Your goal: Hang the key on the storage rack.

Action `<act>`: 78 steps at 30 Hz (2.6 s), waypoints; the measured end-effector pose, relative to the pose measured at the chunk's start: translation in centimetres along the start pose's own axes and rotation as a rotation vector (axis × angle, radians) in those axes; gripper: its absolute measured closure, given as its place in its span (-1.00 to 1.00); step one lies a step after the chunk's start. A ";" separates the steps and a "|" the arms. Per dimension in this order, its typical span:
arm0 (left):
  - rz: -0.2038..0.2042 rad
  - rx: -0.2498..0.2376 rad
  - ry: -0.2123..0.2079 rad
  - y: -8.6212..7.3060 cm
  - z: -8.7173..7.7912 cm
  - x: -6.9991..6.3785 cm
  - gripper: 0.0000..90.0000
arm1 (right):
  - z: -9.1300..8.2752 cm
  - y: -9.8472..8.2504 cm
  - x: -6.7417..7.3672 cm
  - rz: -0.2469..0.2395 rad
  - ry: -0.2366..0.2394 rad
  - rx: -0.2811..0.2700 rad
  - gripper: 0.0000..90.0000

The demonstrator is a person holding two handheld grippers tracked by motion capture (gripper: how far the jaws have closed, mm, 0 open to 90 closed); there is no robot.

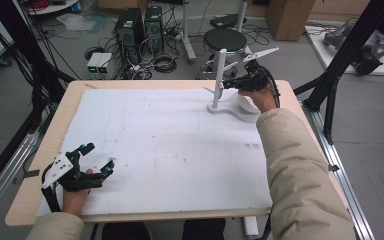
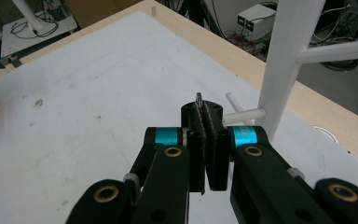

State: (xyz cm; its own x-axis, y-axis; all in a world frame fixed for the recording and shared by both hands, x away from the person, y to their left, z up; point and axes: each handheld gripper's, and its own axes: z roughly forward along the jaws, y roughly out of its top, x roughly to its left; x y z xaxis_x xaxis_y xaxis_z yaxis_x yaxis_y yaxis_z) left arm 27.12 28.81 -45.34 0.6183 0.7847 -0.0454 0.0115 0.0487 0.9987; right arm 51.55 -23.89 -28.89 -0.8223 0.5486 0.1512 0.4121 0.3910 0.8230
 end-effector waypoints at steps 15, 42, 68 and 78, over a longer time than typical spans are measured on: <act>0.010 0.010 -0.001 0.0 0.1 -0.1 -0.94 | 0.9 -0.5 -1.1 0.021 -0.031 0.016 0.97; 0.012 0.006 -0.002 0.0 0.1 -0.2 -0.94 | 2.3 -1.3 -2.0 -0.008 -0.098 0.027 0.95; 0.010 0.005 -0.010 0.0 0.0 -0.1 -0.94 | -4.0 -0.5 3.1 -0.010 -0.091 -0.038 -0.45; 0.014 -0.001 -0.013 0.0 0.0 -0.2 -0.94 | -7.1 -3.1 7.2 -0.032 -0.121 -0.185 -0.99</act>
State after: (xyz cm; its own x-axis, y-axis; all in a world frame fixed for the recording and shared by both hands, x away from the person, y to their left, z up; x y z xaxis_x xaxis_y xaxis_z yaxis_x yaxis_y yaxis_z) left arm 27.03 28.68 -45.35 0.6285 0.7772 -0.0316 0.0020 0.0391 0.9992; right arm 41.54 -26.36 -26.49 -0.7758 0.6275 0.0658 0.2986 0.2733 0.9144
